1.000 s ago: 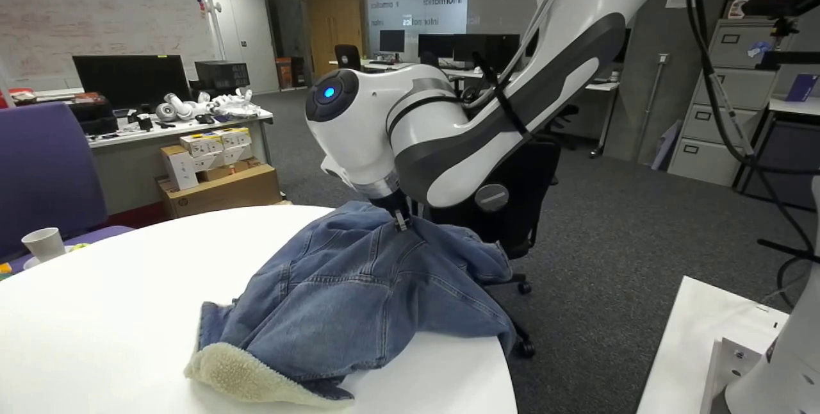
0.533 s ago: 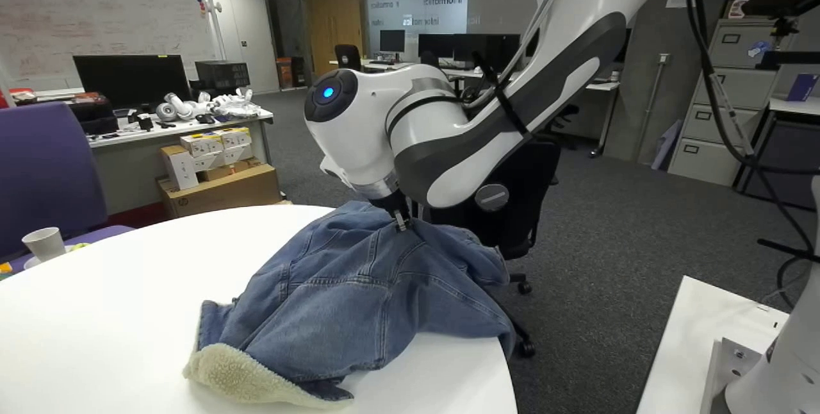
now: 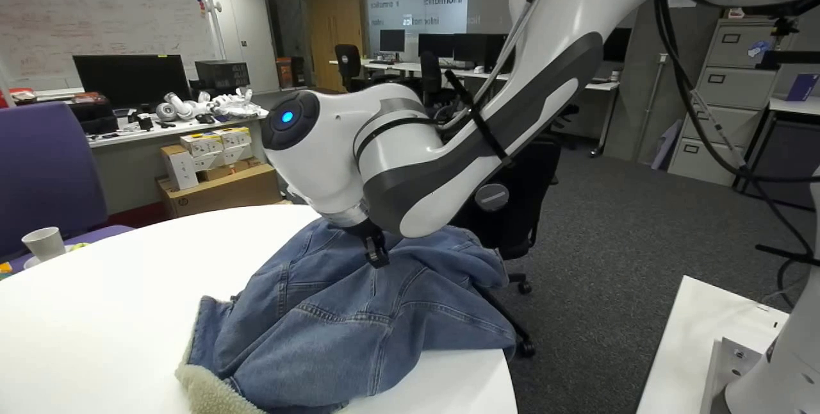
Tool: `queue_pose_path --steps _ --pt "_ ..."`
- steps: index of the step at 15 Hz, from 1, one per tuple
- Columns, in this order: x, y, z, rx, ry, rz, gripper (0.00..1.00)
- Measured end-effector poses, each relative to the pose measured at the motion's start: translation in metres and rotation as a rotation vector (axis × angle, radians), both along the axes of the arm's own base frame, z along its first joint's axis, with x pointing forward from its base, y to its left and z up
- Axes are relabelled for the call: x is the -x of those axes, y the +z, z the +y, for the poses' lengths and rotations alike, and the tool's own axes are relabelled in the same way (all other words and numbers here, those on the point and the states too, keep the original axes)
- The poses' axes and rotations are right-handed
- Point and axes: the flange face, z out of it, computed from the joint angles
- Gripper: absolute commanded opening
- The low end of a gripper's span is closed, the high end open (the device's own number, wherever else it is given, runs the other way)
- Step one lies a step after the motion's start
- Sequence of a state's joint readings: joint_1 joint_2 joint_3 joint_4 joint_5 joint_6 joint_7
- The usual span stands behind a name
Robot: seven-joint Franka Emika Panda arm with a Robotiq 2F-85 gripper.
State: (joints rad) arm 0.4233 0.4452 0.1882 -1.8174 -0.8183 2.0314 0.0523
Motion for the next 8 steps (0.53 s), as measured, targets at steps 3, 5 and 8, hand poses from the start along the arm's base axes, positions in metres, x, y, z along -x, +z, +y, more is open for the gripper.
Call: queue_pose_path --steps 3,5,8 --pt "-0.009 0.004 0.016 -0.031 -0.069 -0.015 1.0" --pt "-0.013 0.009 0.028 -0.1 -0.151 0.035 1.0" --pt "-0.02 0.021 0.048 -0.241 -0.253 0.121 1.0"
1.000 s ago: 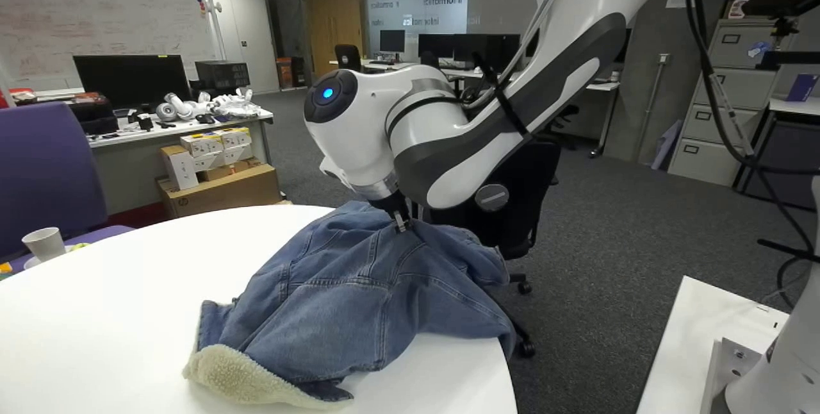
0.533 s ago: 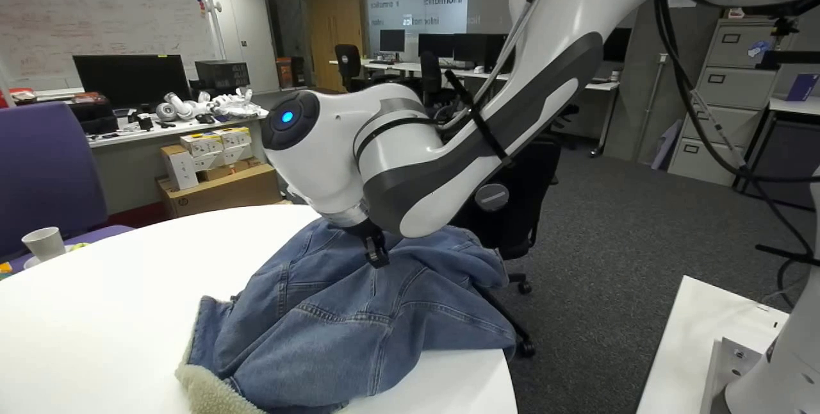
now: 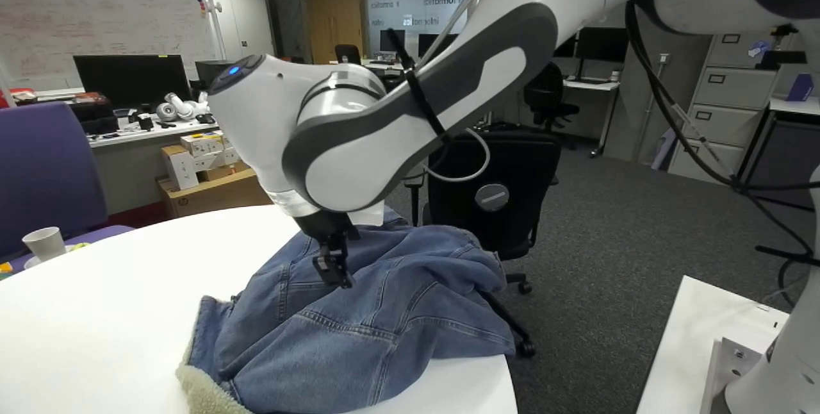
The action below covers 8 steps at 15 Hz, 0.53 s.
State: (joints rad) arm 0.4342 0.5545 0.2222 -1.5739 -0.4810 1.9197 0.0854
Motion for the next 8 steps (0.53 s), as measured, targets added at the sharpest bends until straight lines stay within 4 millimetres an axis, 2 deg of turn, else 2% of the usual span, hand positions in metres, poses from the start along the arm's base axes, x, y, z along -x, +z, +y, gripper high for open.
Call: queue_pose_path --steps 4,8 --pt "-0.012 0.015 0.008 -0.117 -0.042 0.044 1.0" --pt "-0.015 0.013 0.007 -0.122 -0.048 0.049 1.0"
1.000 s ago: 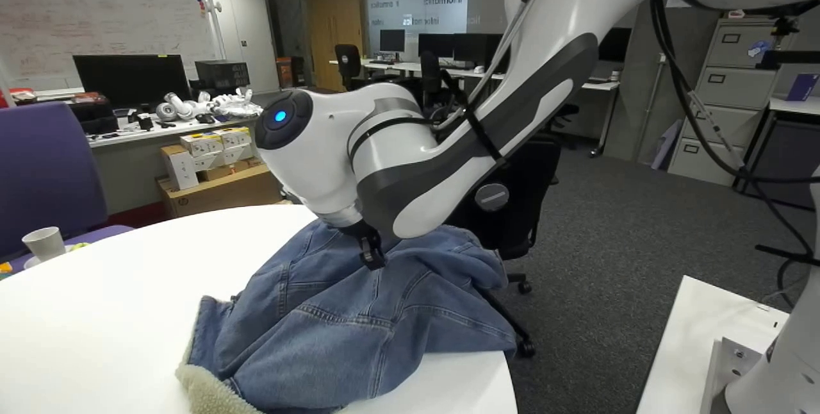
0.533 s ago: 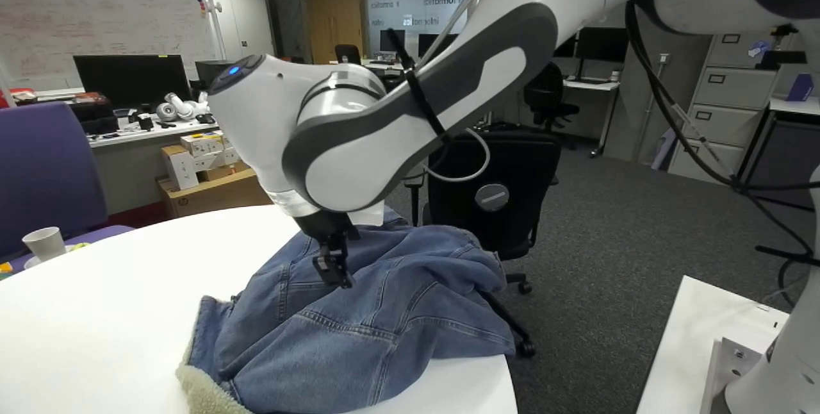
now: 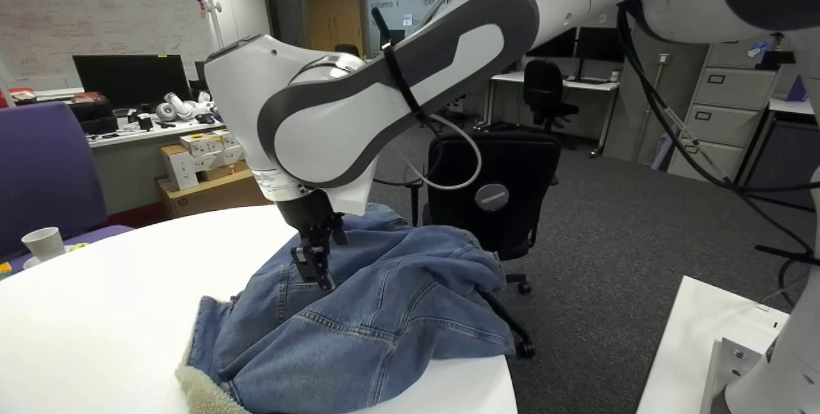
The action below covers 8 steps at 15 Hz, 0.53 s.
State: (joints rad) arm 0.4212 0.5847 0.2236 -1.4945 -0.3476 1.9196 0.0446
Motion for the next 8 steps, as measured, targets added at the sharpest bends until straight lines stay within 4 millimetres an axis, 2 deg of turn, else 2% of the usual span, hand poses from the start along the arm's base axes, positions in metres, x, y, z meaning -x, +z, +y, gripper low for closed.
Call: queue_pose_path --steps 4,8 --pt "-0.005 -0.007 -0.001 -0.053 0.011 0.011 1.0" --pt "-0.035 -0.018 -0.018 -0.242 0.09 -0.001 1.0"
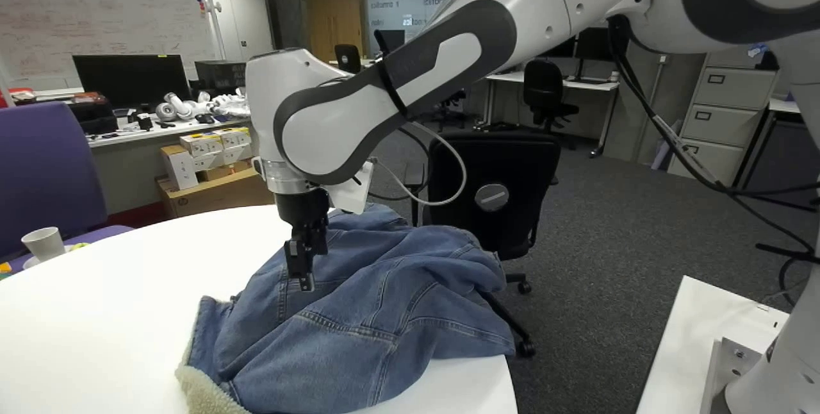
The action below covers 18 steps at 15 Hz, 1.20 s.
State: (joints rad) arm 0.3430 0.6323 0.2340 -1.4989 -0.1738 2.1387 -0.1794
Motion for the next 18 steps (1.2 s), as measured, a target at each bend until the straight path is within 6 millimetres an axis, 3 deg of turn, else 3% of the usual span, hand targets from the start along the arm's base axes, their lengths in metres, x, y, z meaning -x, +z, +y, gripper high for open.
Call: queue_pose_path --steps 2,4,8,12,15,18 --pt "-0.008 -0.009 -0.002 -0.077 0.059 0.012 1.0" --pt "-0.005 -0.02 0.011 -0.12 0.145 0.042 1.0" --pt "0.029 -0.037 0.061 -0.132 0.344 0.144 1.0" --pt "0.061 -0.03 0.096 -0.081 0.534 0.273 1.0" --pt "0.072 -0.022 0.102 -0.016 0.671 0.352 1.0" --pt "0.067 -0.019 0.095 0.096 0.792 0.391 1.0"
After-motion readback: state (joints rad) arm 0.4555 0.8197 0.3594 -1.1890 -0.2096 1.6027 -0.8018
